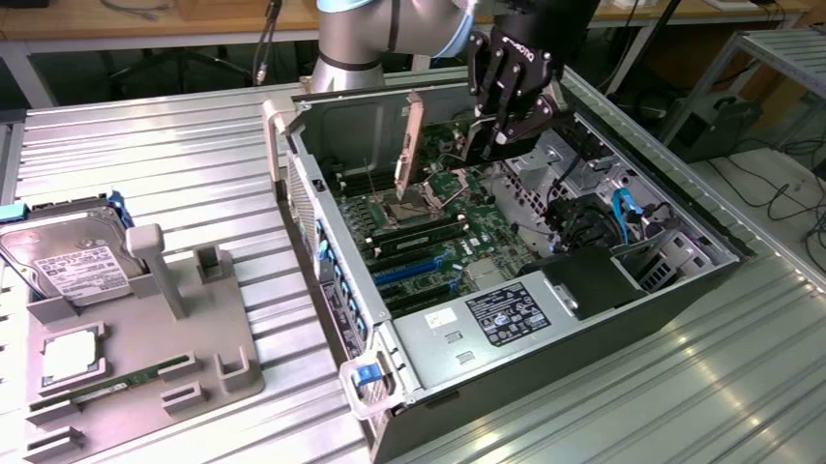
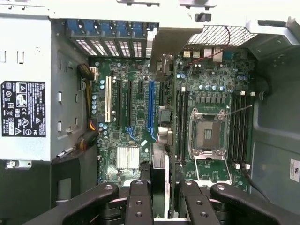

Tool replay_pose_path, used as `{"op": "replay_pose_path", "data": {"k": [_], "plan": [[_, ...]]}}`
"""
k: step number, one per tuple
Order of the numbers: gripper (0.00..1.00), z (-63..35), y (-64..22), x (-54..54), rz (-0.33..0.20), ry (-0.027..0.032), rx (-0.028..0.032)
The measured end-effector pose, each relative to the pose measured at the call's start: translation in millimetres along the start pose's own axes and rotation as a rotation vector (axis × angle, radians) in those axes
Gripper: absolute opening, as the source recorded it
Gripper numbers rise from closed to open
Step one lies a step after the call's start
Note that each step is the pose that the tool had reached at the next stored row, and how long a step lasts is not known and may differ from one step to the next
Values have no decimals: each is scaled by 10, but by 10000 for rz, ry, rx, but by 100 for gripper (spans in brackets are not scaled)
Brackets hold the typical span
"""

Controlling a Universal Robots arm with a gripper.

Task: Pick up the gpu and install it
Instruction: 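Insert the gpu into the slot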

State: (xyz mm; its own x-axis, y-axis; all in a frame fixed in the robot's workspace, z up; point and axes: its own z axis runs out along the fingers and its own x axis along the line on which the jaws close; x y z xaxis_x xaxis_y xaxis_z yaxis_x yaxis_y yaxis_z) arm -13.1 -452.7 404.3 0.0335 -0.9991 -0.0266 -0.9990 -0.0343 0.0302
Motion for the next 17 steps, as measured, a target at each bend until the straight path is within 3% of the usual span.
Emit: {"op": "replay_pose_path", "data": {"k": [5, 17], "plan": [[28, 59, -2, 17, -4, 2, 75], [28, 146, -1, 19, -3, 2, 74]]}}
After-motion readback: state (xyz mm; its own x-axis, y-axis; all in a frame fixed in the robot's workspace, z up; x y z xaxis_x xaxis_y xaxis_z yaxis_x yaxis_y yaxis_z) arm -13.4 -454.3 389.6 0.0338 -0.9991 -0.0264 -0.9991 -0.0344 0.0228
